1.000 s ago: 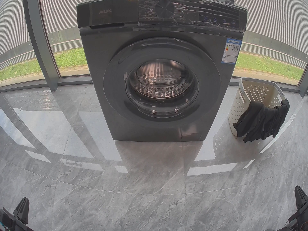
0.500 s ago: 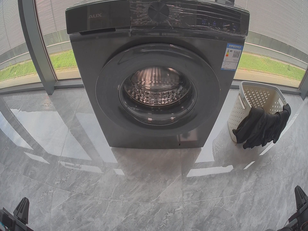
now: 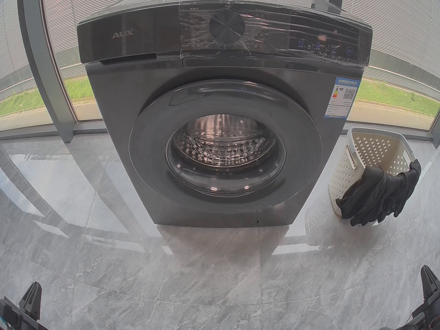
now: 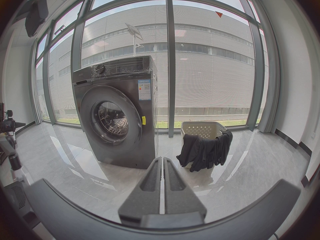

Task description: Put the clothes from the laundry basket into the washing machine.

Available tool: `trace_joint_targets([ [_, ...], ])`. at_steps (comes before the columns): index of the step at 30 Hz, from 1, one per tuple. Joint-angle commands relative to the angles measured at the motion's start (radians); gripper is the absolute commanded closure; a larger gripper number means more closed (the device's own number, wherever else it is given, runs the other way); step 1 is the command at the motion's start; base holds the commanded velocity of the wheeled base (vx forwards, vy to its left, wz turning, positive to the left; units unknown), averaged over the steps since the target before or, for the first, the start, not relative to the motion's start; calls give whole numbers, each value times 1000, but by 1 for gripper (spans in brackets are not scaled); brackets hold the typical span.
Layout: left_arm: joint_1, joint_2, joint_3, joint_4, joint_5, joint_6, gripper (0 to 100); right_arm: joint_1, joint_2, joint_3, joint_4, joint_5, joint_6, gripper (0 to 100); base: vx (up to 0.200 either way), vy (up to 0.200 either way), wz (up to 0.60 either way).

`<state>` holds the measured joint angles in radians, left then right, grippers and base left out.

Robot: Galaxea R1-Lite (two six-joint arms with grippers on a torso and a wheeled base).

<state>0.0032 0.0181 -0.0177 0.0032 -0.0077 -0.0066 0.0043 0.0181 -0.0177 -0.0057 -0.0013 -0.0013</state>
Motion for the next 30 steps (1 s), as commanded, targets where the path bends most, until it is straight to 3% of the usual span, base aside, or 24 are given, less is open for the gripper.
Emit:
trace_joint_targets([
  [1, 1, -18, 18, 0, 0, 0, 100, 0, -18, 18, 0, 1, 0, 100, 0, 0, 0],
  [19, 0, -18, 18, 0, 0, -1, 100, 0, -18, 18, 0, 1, 0, 100, 0, -200, 0],
  [30, 1, -18, 18, 0, 0, 0, 100, 0, -18, 18, 0, 1, 0, 100, 0, 0, 0],
])
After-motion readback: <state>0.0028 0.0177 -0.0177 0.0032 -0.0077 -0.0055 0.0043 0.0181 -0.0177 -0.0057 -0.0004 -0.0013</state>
